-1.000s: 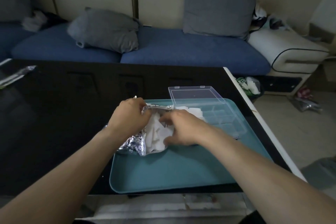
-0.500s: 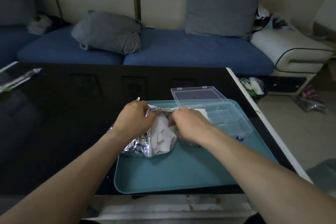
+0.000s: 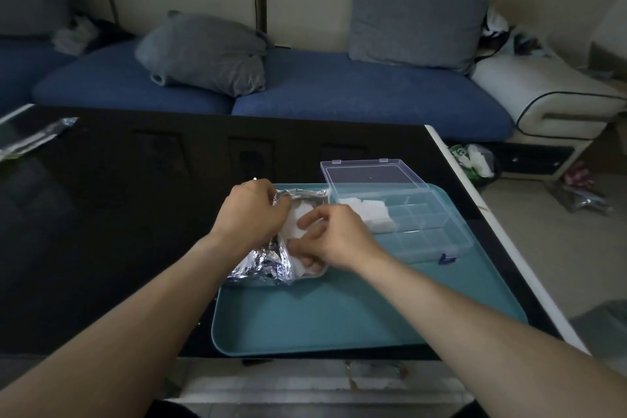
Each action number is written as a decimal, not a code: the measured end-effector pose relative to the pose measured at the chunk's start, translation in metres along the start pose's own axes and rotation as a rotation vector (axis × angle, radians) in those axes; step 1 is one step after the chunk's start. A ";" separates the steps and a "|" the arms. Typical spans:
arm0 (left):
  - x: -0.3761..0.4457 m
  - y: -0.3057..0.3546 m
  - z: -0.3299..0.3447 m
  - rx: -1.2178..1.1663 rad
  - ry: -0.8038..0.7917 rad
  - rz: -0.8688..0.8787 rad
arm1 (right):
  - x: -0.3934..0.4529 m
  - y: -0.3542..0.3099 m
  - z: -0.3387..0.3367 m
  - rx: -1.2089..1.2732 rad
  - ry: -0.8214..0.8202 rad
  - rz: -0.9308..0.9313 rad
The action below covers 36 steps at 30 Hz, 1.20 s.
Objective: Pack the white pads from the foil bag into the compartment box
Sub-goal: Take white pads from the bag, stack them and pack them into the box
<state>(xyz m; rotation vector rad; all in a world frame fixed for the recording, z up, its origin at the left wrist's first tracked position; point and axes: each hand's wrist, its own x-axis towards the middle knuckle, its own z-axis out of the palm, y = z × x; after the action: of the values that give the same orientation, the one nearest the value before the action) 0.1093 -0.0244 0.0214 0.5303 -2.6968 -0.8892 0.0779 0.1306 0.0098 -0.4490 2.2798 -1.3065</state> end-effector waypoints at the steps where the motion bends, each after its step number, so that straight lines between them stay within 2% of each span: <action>1: 0.000 -0.001 -0.001 -0.015 -0.001 -0.007 | 0.002 0.001 0.001 -0.124 0.056 -0.036; 2: 0.000 -0.001 -0.001 -0.028 -0.004 -0.015 | 0.003 0.001 0.003 -0.201 0.094 -0.072; 7: -0.002 -0.004 -0.002 -0.071 -0.026 -0.046 | 0.005 -0.002 0.009 -0.284 0.111 -0.182; 10: -0.003 -0.003 -0.001 -0.092 -0.018 -0.059 | 0.003 -0.004 0.013 -0.243 0.109 -0.242; 14: -0.002 -0.001 -0.001 -0.109 -0.040 -0.080 | 0.005 -0.002 0.013 -0.081 0.011 -0.117; 17: -0.003 -0.002 0.000 -0.086 -0.045 -0.046 | 0.008 0.000 0.013 -0.039 -0.033 -0.103; 26: -0.002 -0.003 0.000 0.034 -0.043 0.057 | 0.007 0.001 -0.009 -0.001 0.270 -0.088; 31: -0.002 -0.002 -0.001 0.067 -0.028 0.055 | -0.004 -0.005 -0.024 -0.041 0.213 -0.034; 36: -0.004 0.002 -0.003 0.143 -0.003 0.103 | -0.012 -0.003 -0.042 0.238 0.035 0.120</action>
<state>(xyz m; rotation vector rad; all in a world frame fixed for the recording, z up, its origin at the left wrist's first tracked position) 0.1135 -0.0224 0.0246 0.4143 -2.7766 -0.6745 0.0651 0.1652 0.0334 -0.2063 2.1081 -1.5093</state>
